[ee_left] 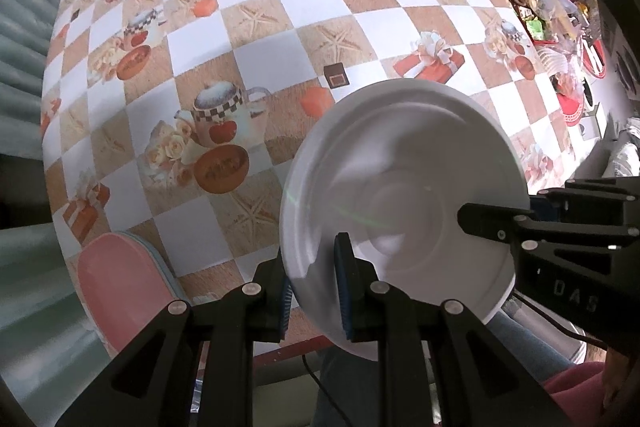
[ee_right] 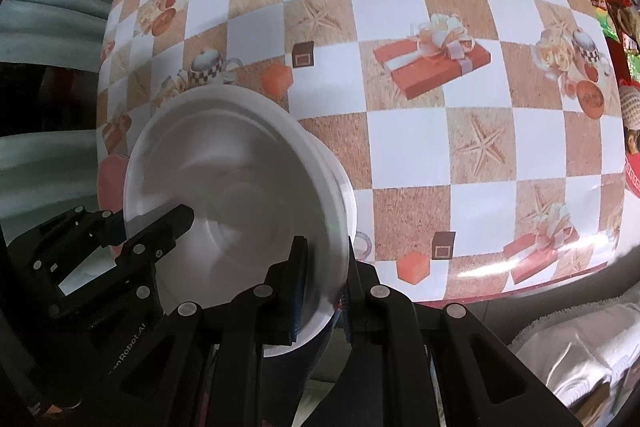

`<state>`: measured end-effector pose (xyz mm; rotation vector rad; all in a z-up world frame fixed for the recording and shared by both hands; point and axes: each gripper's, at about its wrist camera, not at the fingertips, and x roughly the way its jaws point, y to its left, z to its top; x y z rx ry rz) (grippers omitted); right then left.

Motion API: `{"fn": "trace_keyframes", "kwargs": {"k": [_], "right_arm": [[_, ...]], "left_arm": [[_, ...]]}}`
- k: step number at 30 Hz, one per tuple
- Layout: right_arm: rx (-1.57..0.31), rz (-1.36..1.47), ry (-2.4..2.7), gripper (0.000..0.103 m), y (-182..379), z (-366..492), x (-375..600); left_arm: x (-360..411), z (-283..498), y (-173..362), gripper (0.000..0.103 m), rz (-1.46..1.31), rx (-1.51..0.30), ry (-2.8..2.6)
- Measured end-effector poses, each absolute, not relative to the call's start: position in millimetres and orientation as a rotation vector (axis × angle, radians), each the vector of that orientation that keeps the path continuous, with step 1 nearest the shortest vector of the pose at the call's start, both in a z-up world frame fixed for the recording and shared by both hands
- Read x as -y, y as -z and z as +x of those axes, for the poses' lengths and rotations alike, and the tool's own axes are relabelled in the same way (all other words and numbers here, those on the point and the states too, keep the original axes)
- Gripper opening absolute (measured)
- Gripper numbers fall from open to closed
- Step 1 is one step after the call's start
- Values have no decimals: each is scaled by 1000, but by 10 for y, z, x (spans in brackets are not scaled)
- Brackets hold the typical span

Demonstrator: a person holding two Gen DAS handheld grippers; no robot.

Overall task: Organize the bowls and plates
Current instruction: 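Lift the white bowl with both tools and carry it over the bowl stack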

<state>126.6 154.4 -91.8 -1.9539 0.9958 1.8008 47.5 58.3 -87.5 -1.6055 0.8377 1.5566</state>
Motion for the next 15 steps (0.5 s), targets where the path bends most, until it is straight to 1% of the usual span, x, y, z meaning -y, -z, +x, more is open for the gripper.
{"fn": "trace_keyframes", "kwargs": {"k": [15], "right_arm": [[-1009,-1999,-1747,16,1162,1305,-1492]], "left_arm": [[-564,499,1116,22,-1669,-862,-1525]]}}
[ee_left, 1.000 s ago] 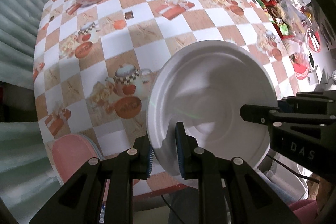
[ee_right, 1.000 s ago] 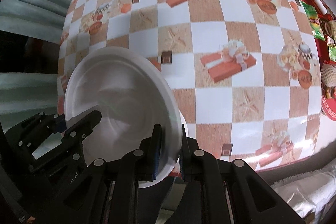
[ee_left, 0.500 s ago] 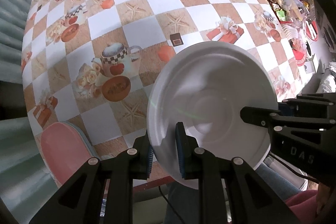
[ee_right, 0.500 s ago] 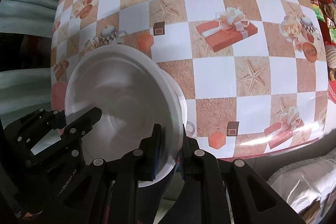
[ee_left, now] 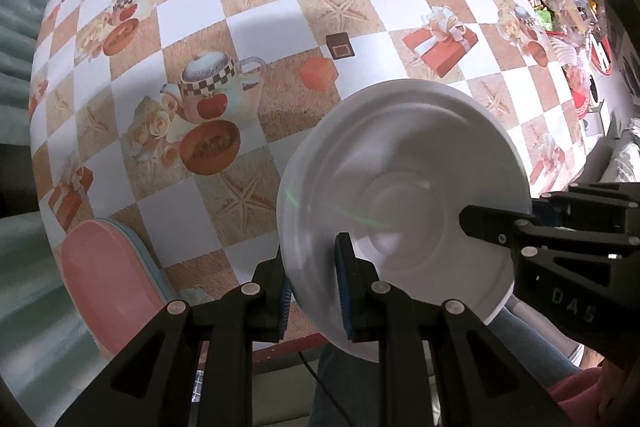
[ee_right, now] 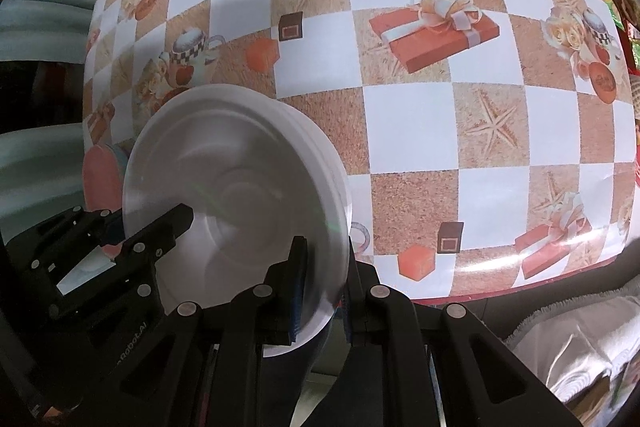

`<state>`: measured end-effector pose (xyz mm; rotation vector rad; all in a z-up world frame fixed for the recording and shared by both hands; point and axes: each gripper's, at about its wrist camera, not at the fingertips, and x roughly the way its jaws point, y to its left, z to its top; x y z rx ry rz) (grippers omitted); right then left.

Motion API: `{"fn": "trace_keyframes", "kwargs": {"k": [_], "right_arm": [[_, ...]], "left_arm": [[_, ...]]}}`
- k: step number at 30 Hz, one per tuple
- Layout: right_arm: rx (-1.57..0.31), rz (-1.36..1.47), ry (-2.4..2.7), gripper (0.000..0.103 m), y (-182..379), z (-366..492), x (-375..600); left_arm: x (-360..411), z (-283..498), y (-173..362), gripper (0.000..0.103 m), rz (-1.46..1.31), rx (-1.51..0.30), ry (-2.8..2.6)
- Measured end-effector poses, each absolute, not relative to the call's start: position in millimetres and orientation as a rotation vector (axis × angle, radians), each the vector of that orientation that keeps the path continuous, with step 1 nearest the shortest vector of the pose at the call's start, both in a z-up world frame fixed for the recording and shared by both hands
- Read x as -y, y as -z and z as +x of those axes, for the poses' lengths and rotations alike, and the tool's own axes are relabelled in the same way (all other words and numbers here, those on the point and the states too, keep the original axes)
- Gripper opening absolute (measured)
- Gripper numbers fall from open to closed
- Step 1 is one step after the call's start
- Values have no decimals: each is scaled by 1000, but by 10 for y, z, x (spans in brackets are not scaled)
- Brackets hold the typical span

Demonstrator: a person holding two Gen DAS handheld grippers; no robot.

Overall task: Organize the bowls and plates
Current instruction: 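Lift the white bowl with both tools and carry it over the bowl stack, then lower the white bowl onto the stack and open both tools, then move both tools to the white bowl stack rim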

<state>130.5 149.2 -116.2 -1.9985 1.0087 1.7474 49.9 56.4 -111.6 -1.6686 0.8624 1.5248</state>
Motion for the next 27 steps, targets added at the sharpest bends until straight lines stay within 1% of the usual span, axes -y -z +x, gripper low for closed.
{"fn": "trace_keyframes", "kwargs": {"k": [5,8,10,11,12,14,17,18,19,20,21,23,24,25,27], "right_arm": [[-1000,-2003,-1741,16,1226,1299,-1481],[-992,-2003,-1747,16,1233,1305,-1472],[-972,-2010,-1747,16,1231,1302,-1466],[-964,-2012,-1746,16,1229,1305,-1464],[-962,-2013,-1745,16,1228,1307,-1463],[-966,-2010,-1742,16,1225,1320,-1470],[-968,-2006,-1735,17,1219,1347,-1520],[-972,-2003,-1730,23,1218,1360,-1540],[-975,-2000,-1727,52,1217,1374,-1555],[-943,-1992,-1708,60,1211,1397,-1581],[-939,-1981,-1704,71,1183,1418,-1632],[-1008,-1953,-1706,80,1173,1466,-1701],[-1020,-1942,-1701,89,1167,1483,-1724],[-1016,-1931,-1699,94,1155,1495,-1738],[-1014,-1925,-1695,95,1150,1509,-1764]], "left_arm": [[-579,516,1167,22,-1672,-873,-1520],[-570,526,1190,25,-1680,-865,-1518],[-555,524,1198,39,-1681,-863,-1517],[-545,531,1185,53,-1675,-864,-1524],[-540,529,1167,64,-1667,-865,-1535],[-534,514,1137,70,-1659,-857,-1549],[-521,481,1109,76,-1660,-844,-1559],[-511,455,1094,77,-1658,-843,-1568],[-494,434,1084,77,-1657,-843,-1578],[-468,400,1072,79,-1657,-839,-1601],[-457,369,1066,80,-1661,-830,-1609],[-373,315,1067,80,-1679,-809,-1614],[-356,292,1072,80,-1692,-798,-1603],[-334,271,1085,80,-1709,-785,-1585],[-322,267,1101,81,-1733,-789,-1582]]}}
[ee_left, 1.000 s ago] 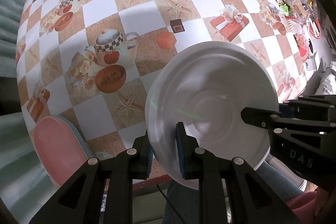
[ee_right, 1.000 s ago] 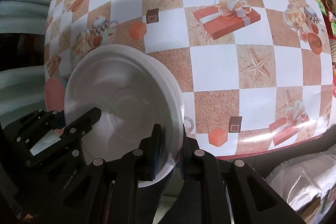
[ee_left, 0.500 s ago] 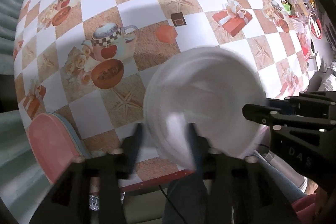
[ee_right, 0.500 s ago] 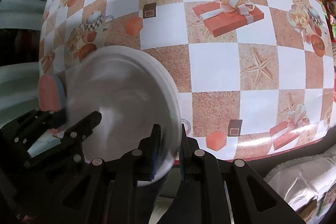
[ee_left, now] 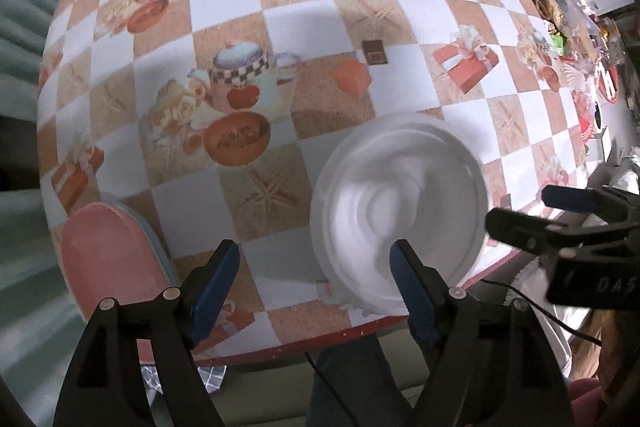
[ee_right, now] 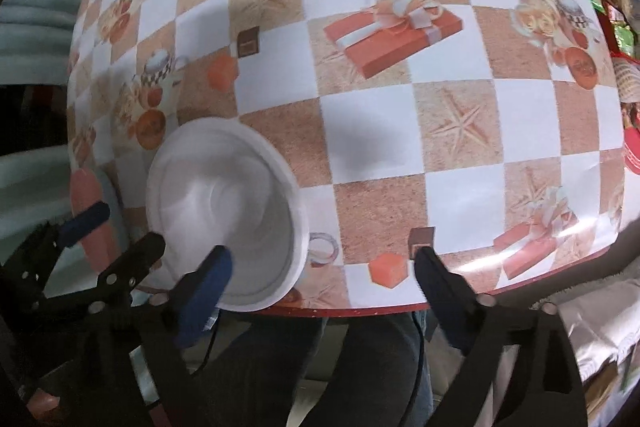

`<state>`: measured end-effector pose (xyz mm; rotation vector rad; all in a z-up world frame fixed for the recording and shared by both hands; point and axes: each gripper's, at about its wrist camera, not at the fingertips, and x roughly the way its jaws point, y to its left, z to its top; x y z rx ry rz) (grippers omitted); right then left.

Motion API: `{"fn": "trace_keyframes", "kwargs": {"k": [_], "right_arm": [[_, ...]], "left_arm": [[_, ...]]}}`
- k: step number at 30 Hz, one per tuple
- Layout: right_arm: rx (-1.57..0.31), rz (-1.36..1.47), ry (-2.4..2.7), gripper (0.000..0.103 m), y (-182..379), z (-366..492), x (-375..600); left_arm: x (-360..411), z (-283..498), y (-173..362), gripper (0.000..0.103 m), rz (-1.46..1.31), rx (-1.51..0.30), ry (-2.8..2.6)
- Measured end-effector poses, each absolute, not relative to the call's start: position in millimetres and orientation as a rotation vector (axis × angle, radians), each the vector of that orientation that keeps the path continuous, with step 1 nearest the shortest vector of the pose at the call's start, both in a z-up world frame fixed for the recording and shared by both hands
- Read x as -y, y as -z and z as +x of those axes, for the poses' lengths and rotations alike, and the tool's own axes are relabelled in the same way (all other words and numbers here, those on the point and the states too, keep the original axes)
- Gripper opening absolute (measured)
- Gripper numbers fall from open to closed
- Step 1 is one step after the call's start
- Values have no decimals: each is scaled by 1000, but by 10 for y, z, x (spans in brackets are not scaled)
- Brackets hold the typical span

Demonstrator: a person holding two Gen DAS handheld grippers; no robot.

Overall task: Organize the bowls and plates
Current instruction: 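Move both tools to the white bowl stack rim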

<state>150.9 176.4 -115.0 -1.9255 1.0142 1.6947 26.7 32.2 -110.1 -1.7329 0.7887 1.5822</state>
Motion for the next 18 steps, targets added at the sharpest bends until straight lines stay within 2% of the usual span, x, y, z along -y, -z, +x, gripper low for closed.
{"fn": "trace_keyframes", "kwargs": {"k": [4,6,7,10,18], "right_arm": [[-1001,-1938,-1669,95,1167,1523,-1762],[-1000,-1942,-1666,102,1175,1515,-1750],[-1001,-1936,-1670,102,1167,1515,-1748],[-992,-1931,-1665,102,1156,1520,-1761],[-997,-1943,-1630,102,1215,1553,-1811]], "left_arm": [[-240,226,1135,83,-1772,-802,-1600],[-179,191,1119,85,-1781,-791,-1617],[-152,169,1104,85,-1781,-782,-1631],[-105,97,1067,102,-1784,-746,-1651],[-99,49,1113,103,-1807,-745,-1656]]}}
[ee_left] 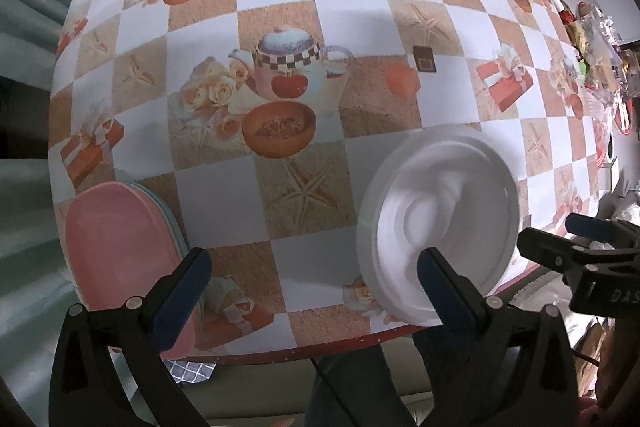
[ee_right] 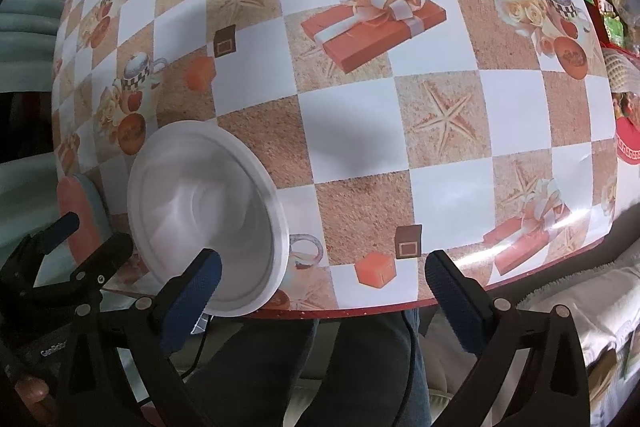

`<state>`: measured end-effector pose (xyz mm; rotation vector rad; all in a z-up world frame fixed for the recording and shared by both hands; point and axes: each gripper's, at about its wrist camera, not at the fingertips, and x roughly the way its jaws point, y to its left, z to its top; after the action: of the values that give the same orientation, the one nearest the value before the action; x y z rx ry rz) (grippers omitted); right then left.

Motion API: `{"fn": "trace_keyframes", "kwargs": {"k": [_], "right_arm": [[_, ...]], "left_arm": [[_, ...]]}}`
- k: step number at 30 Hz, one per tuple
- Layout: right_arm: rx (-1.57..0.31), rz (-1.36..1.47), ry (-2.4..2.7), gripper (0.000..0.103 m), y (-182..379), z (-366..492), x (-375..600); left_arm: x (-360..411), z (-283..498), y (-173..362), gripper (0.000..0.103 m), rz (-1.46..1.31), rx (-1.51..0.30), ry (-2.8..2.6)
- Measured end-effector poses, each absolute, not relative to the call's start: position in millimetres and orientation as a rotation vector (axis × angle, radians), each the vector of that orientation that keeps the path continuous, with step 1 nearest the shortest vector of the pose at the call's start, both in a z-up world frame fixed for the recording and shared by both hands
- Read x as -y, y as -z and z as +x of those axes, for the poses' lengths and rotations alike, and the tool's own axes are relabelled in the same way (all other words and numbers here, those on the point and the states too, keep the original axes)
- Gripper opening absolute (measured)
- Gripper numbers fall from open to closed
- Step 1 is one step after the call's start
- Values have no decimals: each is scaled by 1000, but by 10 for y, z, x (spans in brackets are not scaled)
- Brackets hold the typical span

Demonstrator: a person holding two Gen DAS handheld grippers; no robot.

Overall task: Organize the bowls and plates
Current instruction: 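Move both tools to the white bowl stack rim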

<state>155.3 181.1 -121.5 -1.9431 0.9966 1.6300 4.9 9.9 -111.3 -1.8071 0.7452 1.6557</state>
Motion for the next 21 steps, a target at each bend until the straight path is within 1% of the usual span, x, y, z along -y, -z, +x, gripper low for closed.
{"fn": "trace_keyframes", "kwargs": {"k": [14,21], "right_arm": [[-992,-1990,-1579,102,1473,1497,-1736],[-997,-1984,-1553,102,1639,1486,-1789]], "left_arm": [[-251,50,1336,103,-1839,-788,-1642],[-287,85,1582,103,-1844,-801,-1653]]}}
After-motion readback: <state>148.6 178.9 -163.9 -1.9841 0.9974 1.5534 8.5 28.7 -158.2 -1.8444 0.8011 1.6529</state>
